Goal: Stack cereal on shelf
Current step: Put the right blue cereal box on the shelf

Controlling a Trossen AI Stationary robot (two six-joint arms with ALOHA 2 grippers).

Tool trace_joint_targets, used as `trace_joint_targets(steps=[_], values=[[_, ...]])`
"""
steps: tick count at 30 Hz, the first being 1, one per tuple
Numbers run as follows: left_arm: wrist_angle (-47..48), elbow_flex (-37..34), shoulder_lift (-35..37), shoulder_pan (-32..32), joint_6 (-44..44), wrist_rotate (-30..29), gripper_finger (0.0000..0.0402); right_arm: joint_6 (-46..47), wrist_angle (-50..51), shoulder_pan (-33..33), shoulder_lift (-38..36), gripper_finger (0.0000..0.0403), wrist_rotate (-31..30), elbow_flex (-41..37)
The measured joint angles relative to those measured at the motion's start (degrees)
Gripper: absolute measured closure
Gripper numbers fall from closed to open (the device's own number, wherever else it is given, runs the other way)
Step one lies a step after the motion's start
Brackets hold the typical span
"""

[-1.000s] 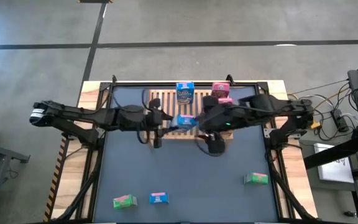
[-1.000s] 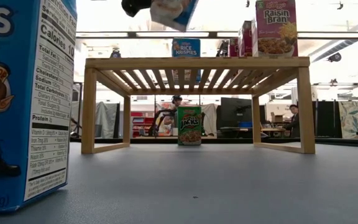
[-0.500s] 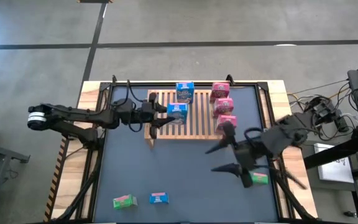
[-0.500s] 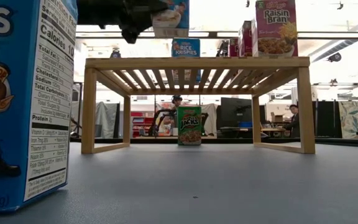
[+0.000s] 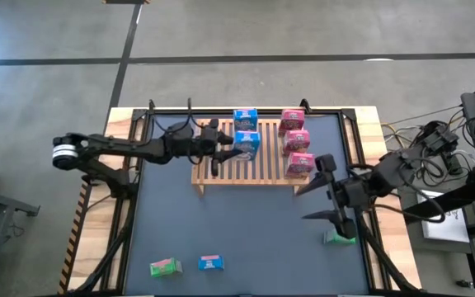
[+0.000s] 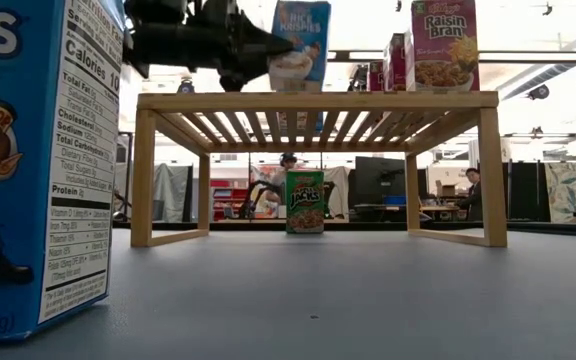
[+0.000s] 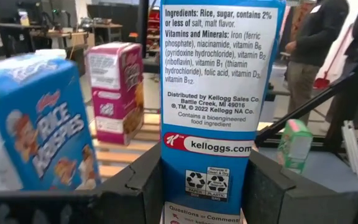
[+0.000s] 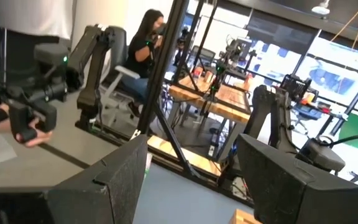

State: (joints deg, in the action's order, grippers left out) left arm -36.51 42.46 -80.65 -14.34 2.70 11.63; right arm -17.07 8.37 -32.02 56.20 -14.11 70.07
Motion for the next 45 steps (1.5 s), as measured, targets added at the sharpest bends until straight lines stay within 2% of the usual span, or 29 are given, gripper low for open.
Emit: trace_joint_targets(steps=[17, 45], values=[[-8.5, -2.7, -4.8, -1.2, -0.6, 0.0, 0.0256, 0.6, -1.8, 0.0, -0.1, 0.0167, 0.0, -2.1], [-12.0, -2.9, -8.8, -1.5, -1.9, -0.1, 0.0256, 2.5, -1.8, 0.0, 0.6, 0.0167, 0.0, -2.8]])
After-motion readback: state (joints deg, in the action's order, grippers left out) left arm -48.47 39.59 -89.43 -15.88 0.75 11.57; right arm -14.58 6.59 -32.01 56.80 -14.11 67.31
